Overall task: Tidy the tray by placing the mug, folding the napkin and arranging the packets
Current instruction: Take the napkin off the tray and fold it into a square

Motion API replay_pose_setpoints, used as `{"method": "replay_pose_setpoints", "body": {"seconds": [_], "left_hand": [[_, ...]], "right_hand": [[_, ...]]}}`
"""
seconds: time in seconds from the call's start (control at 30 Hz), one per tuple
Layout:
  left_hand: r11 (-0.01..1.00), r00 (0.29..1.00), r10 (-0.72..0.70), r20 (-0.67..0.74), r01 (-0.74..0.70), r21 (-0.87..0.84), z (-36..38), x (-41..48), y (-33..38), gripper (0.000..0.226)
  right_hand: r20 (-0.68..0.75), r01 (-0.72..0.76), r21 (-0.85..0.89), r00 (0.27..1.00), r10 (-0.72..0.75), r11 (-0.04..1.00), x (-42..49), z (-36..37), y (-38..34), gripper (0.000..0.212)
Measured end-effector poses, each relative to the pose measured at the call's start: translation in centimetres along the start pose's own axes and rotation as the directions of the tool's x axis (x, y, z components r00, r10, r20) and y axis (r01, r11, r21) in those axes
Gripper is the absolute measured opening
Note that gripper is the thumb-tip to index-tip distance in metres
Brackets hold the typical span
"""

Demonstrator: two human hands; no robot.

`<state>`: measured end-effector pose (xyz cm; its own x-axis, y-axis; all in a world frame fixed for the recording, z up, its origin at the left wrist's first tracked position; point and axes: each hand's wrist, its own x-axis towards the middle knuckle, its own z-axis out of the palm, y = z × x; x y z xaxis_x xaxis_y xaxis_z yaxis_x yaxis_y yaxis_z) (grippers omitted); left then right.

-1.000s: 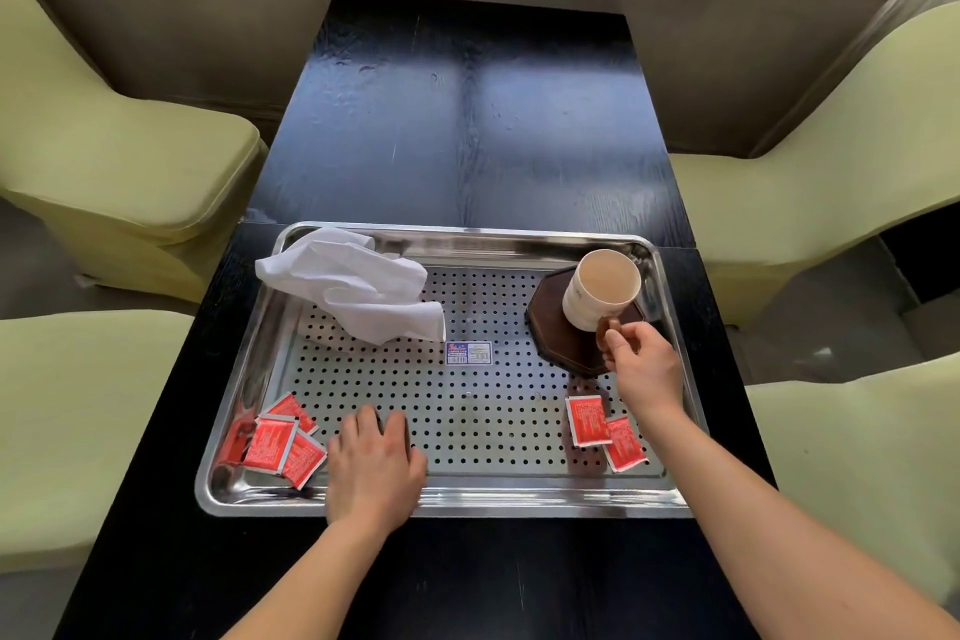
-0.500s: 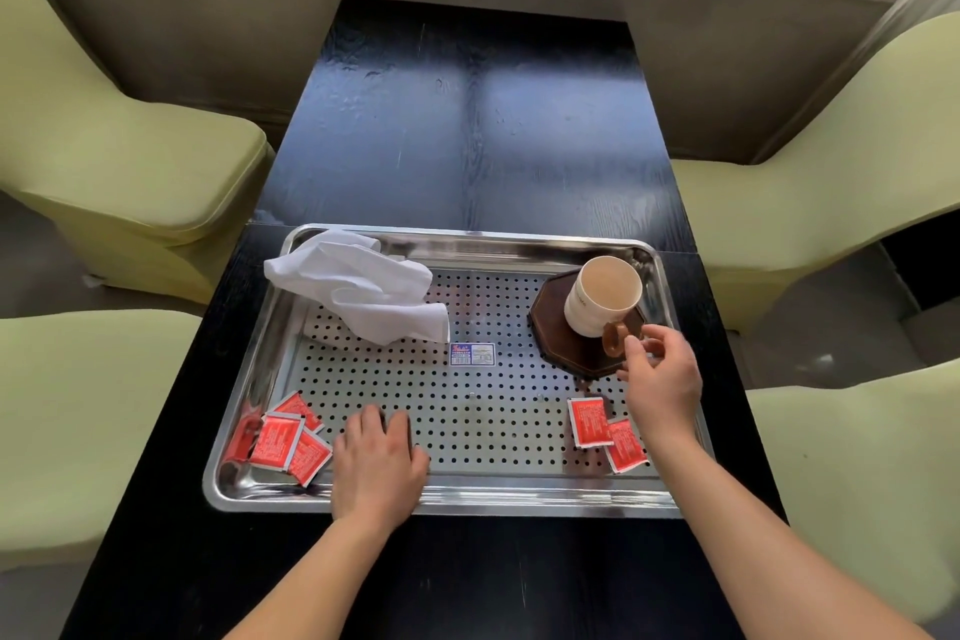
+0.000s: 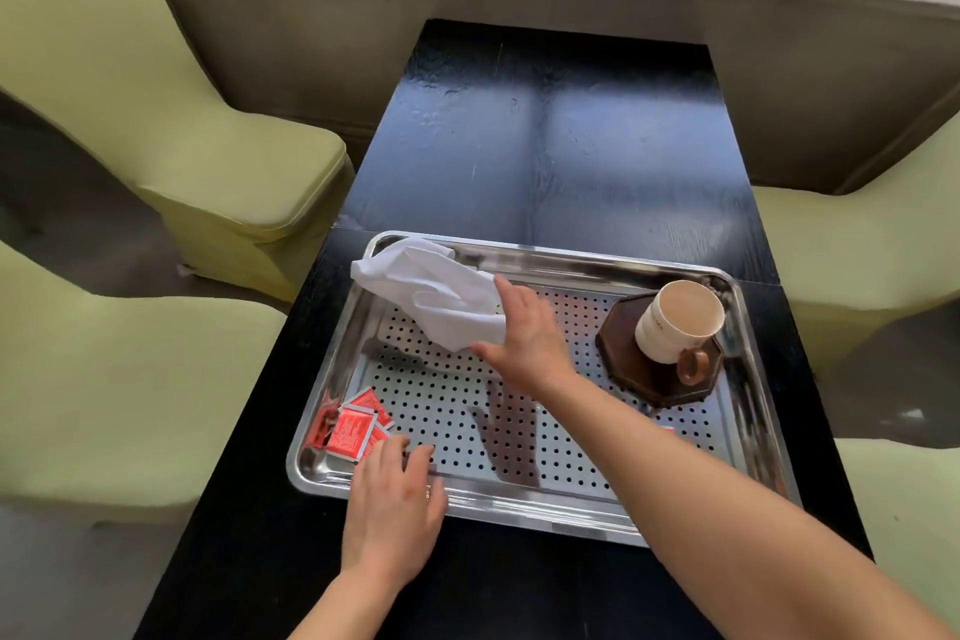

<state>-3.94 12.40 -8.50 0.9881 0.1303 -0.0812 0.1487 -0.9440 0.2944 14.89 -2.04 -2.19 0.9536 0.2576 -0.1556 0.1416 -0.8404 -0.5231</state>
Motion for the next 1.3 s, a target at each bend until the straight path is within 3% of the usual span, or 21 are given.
{"method": "replay_pose_setpoints", "body": {"seconds": [0.1, 0.2, 0.27, 0.37, 0.43, 0.63, 0.73, 0.97, 1.1, 1.17, 1.2, 1.23, 1.3], "left_hand": [[0.999, 0.999, -0.046, 0.003, 0.046, -0.013, 0.0, -1.5, -1.9, 0.033], [1.000, 1.000, -0.007, -0.021, 0.007, -0.025, 0.2, -2.2, -2.6, 0.030], [0.999, 0.999, 0.015, -0.038, -0.016, -0.046, 0.4, -2.3, -2.7, 0.028], [0.999, 1.000, 0.000, -0.010, 0.000, -0.042, 0.8, -2.4, -2.7, 0.032], [0.999, 0.999, -0.025, 0.022, 0.025, -0.028, 1.0, -2.4, -2.8, 0.040], [0.999, 0.999, -0.041, 0.032, 0.041, -0.017, 0.8, -2.1, -2.8, 0.044], [0.998, 0.995, -0.058, 0.078, 0.059, -0.011, 0.3, -2.2, -2.6, 0.046], [1.000, 0.999, -0.008, 0.034, 0.009, -0.030, -2.1, -3.5, -0.9, 0.041], [0.972, 1.000, -0.027, -0.004, 0.026, -0.234, -3.0, -5.8, 0.0, 0.043], [0.879, 0.986, -0.149, 0.074, 0.166, -0.447, -3.7, -7.1, 0.8, 0.049], [0.772, 0.960, -0.226, 0.165, 0.279, -0.571, -4.2, -7.7, 1.2, 0.052], [0.589, 0.917, -0.278, 0.286, 0.398, -0.704, -4.8, -8.4, 1.8, 0.055], [0.091, 0.828, -0.262, 0.495, 0.532, -0.841, -5.7, -10.0, 2.6, 0.061]], "right_hand": [[0.047, 0.017, -0.128, 0.999, -0.011, 0.992, 3.3, 1.9, -3.0, 0.118], [0.062, 0.034, -0.254, 0.998, -0.019, 0.967, 5.7, 3.6, -4.8, 0.119], [0.041, 0.010, -0.311, 0.999, 0.002, 0.950, 6.7, 4.4, -5.1, 0.101], [-0.002, -0.024, -0.329, 1.000, 0.025, 0.944, 7.3, 4.0, -4.6, 0.038], [-0.021, -0.040, -0.255, 0.999, 0.036, 0.966, 6.6, 3.3, -3.8, 0.024], [-0.115, -0.006, 0.009, 0.993, 0.007, 1.000, 1.5, -0.4, -0.6, 0.021], [-0.176, 0.032, 0.072, 0.984, -0.019, 0.997, -1.7, -2.8, 0.8, 0.017], [-0.282, 0.120, 0.319, 0.959, -0.027, 0.940, -11.1, -7.5, 1.5, 0.012], [-0.247, 0.174, 0.444, 0.967, -0.066, 0.879, -17.0, -9.1, 0.7, 0.016], [-0.199, 0.149, 0.527, 0.979, -0.049, 0.837, -20.1, -9.3, 0.5, 0.015], [-0.177, 0.135, 0.566, 0.983, -0.040, 0.813, -21.5, -9.1, 0.5, 0.015], [-0.157, 0.115, 0.608, 0.987, -0.024, 0.786, -22.9, -8.8, 0.5, 0.015], [-0.109, 0.056, 0.689, 0.994, 0.026, 0.723, -25.7, -7.8, 0.6, 0.014]]}}
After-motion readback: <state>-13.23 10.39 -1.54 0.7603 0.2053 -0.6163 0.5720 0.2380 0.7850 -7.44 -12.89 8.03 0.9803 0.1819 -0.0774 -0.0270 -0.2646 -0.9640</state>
